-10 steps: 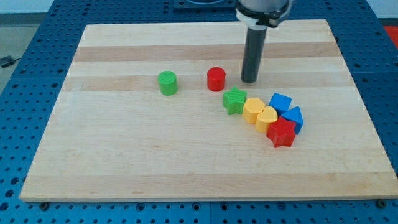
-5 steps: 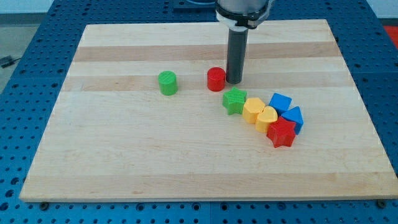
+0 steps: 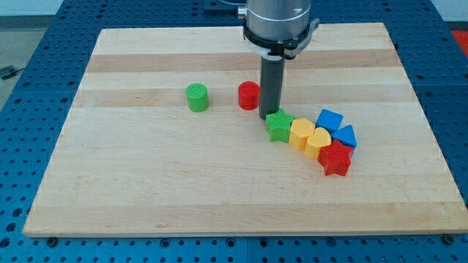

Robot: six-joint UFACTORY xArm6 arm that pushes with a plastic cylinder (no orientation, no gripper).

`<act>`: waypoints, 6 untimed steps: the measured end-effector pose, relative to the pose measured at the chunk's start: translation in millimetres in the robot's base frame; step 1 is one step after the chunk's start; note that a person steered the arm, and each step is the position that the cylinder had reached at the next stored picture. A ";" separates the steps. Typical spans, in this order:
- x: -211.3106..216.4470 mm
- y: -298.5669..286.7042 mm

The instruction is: Move the green star into red star

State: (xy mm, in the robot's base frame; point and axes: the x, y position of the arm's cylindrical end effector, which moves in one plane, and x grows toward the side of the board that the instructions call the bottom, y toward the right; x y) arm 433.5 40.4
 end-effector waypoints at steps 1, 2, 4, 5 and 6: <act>-15.4 -0.2; -40.2 10.6; -37.3 40.1; -22.6 34.4; -7.7 34.4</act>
State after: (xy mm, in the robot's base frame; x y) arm 425.8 74.9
